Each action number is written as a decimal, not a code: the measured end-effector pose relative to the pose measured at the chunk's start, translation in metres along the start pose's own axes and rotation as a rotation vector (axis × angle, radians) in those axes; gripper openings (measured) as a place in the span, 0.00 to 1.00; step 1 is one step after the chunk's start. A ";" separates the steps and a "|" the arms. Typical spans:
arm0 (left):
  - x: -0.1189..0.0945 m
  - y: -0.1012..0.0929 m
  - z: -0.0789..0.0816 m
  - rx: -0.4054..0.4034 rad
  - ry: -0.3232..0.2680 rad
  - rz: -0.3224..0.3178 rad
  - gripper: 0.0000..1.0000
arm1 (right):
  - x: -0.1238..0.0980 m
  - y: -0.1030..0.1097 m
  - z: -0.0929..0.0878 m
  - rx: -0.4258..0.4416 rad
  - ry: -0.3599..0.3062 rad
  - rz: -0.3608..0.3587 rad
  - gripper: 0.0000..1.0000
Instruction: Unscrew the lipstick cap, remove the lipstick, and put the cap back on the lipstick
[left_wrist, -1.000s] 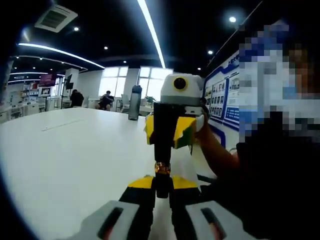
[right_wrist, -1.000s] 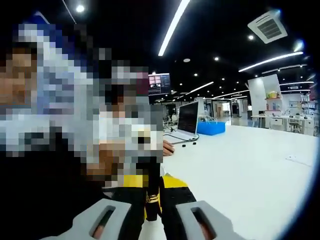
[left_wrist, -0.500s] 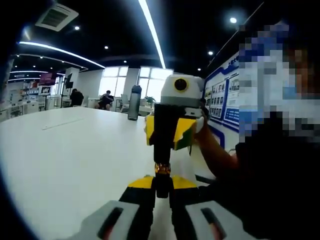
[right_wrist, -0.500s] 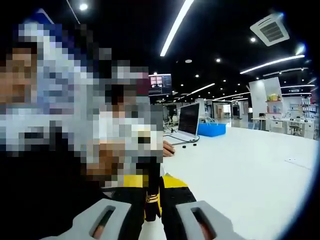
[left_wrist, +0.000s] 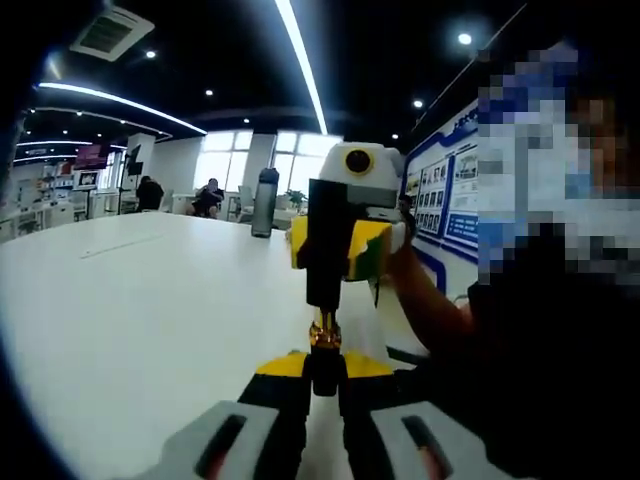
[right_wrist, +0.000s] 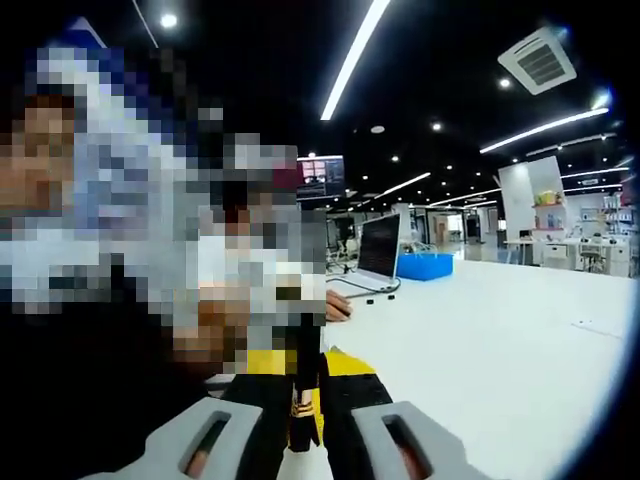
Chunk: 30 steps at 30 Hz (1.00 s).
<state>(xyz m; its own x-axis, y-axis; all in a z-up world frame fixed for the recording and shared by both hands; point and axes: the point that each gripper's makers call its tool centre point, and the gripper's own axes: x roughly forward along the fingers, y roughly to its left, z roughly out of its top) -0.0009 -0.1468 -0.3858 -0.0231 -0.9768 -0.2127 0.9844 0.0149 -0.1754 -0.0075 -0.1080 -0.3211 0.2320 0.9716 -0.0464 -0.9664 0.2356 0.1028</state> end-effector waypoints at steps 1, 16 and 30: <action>0.000 0.000 -0.001 0.000 0.004 0.000 0.12 | 0.000 0.000 0.000 0.002 -0.003 0.000 0.09; 0.001 -0.001 -0.004 -0.001 0.018 -0.003 0.12 | -0.002 -0.001 0.010 -0.012 -0.044 -0.003 0.09; 0.002 -0.002 -0.006 0.008 0.034 -0.004 0.12 | -0.007 -0.008 0.021 -0.019 -0.096 -0.023 0.09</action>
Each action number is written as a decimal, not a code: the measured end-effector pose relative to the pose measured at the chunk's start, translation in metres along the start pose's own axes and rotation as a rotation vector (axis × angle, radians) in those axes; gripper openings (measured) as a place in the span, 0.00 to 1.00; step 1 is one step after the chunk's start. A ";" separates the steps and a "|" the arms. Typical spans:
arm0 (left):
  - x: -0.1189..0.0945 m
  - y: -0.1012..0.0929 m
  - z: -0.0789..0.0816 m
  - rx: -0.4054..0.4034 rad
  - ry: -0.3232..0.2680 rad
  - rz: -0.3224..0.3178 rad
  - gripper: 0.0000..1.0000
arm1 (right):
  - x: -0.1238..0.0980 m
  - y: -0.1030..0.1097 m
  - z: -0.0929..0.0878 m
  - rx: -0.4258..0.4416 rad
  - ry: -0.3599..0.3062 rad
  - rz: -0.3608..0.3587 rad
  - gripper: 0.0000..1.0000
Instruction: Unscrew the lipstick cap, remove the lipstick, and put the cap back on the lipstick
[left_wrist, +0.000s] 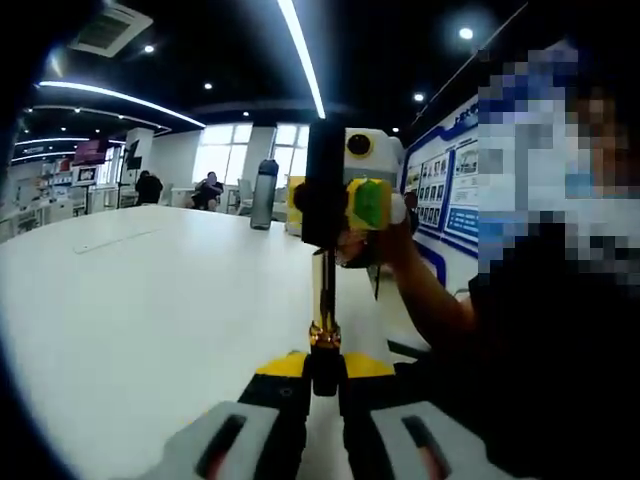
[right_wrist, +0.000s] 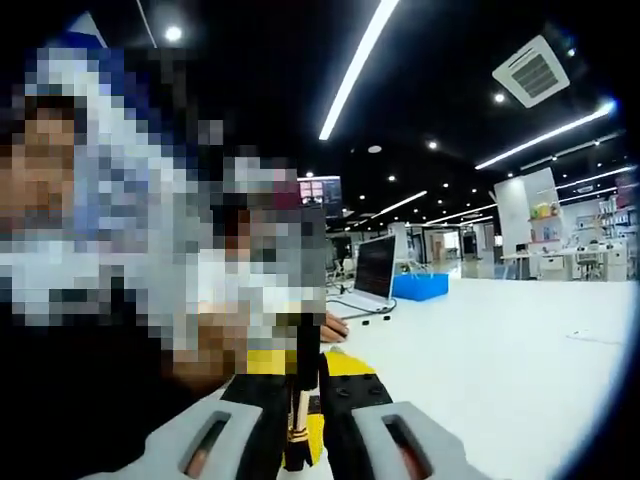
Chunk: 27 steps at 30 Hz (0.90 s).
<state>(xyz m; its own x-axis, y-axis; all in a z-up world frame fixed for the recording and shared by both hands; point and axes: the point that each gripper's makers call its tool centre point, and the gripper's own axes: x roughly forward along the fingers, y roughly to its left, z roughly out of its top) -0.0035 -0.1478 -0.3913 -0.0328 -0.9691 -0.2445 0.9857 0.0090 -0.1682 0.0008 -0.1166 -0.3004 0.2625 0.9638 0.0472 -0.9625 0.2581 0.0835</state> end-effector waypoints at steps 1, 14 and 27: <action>0.000 -0.001 0.000 0.001 0.000 -0.002 0.12 | -0.001 -0.002 0.000 -0.008 0.002 -0.010 0.09; -0.005 0.001 0.001 0.006 -0.002 0.008 0.12 | -0.008 -0.009 0.010 0.005 -0.041 -0.023 0.09; -0.018 0.017 0.004 0.000 -0.016 0.064 0.12 | -0.022 -0.022 0.012 0.011 -0.042 -0.078 0.09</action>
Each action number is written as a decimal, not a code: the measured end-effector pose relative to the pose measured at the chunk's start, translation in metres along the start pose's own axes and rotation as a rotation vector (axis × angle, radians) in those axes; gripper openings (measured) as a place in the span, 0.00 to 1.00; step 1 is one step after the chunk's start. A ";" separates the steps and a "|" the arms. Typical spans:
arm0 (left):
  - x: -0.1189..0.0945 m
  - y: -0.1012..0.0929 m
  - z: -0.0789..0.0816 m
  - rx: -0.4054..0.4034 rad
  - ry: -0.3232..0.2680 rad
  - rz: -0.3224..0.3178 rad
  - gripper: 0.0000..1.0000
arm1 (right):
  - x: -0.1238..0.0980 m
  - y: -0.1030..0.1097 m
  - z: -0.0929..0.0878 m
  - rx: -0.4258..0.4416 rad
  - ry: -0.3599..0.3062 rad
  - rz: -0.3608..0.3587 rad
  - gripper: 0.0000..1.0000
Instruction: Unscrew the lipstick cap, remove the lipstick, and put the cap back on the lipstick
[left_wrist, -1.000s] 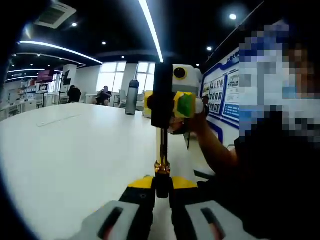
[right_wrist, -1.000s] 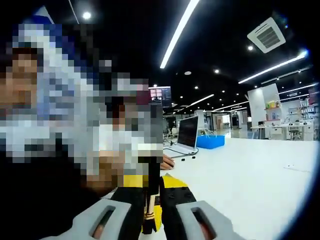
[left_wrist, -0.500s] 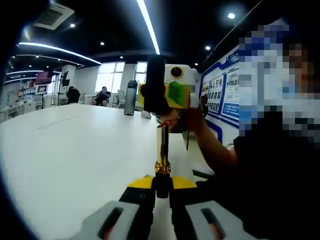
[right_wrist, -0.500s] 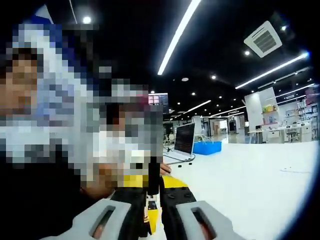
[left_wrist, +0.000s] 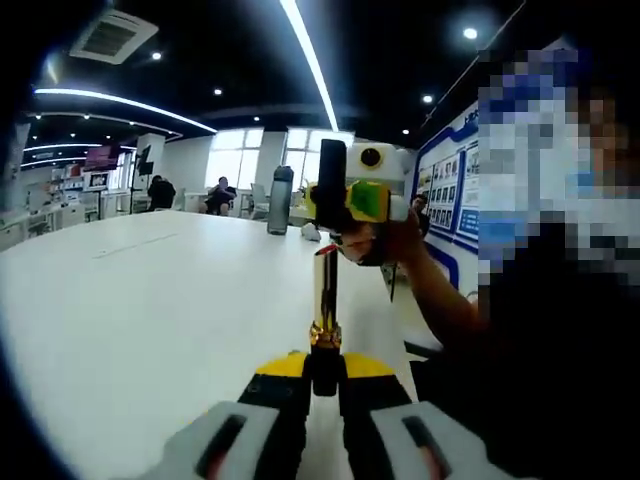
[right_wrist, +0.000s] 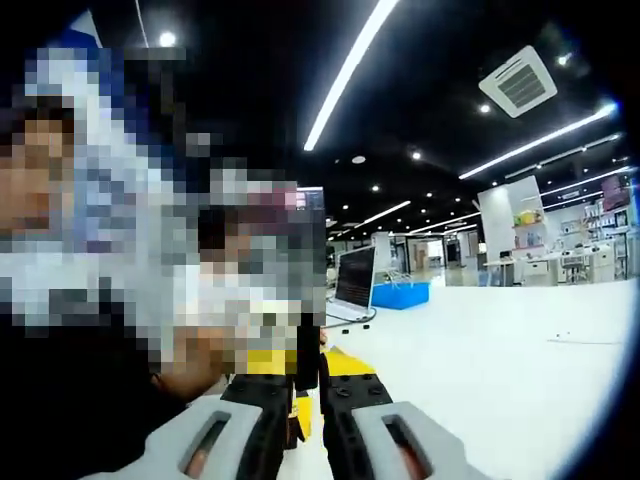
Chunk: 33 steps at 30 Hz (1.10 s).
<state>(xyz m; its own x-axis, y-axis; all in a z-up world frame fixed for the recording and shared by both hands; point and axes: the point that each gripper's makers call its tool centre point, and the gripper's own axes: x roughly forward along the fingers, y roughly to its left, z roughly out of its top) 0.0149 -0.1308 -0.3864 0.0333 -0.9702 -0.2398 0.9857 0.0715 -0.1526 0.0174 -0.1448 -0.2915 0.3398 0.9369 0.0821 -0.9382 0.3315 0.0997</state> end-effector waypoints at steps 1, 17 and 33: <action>0.000 0.000 0.000 0.001 0.002 0.001 0.12 | -0.001 -0.001 0.000 0.001 -0.001 -0.004 0.09; -0.004 0.006 0.002 -0.003 -0.013 0.018 0.13 | -0.015 -0.021 -0.006 0.008 0.018 -0.085 0.09; -0.006 0.010 0.001 -0.003 -0.008 0.033 0.13 | -0.021 -0.046 -0.043 0.030 0.115 -0.149 0.09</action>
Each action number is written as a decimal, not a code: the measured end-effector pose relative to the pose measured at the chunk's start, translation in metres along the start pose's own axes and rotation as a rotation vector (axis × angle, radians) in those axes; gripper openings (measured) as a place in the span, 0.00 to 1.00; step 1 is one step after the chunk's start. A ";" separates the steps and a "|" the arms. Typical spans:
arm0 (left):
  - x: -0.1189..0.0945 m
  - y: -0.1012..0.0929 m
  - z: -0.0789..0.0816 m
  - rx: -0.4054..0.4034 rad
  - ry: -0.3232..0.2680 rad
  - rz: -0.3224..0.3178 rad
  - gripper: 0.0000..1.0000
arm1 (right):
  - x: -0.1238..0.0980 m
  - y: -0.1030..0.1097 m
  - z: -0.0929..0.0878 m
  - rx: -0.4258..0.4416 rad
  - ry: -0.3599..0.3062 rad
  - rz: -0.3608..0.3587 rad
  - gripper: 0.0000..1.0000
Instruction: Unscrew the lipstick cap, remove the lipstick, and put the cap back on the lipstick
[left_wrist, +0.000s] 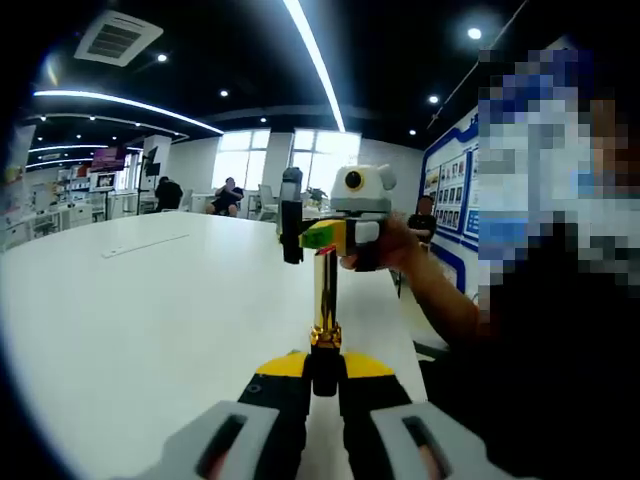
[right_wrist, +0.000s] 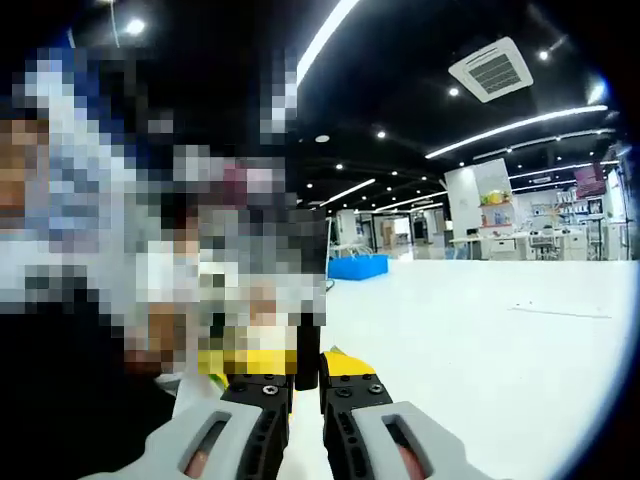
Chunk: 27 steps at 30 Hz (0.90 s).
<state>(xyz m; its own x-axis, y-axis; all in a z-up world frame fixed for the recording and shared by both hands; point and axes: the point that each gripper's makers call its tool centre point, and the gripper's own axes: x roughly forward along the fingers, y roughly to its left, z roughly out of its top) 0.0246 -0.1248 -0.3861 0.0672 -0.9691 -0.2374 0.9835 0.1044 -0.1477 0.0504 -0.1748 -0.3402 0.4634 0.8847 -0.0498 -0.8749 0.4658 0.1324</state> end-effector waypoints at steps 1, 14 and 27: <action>0.000 0.000 0.000 -0.001 -0.001 -0.001 0.13 | 0.000 -0.001 -0.003 0.009 0.010 -0.001 0.09; -0.001 -0.002 0.000 0.001 -0.002 -0.002 0.13 | -0.002 -0.005 -0.034 -0.010 0.181 -0.054 0.09; -0.001 -0.001 0.001 0.000 -0.004 0.005 0.13 | -0.002 -0.018 -0.054 -0.033 0.257 -0.100 0.09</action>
<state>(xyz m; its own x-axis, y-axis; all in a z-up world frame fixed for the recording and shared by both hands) 0.0237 -0.1240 -0.3850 0.0728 -0.9696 -0.2338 0.9832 0.1091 -0.1462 0.0577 -0.1835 -0.3964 0.5007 0.8078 -0.3111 -0.8325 0.5478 0.0825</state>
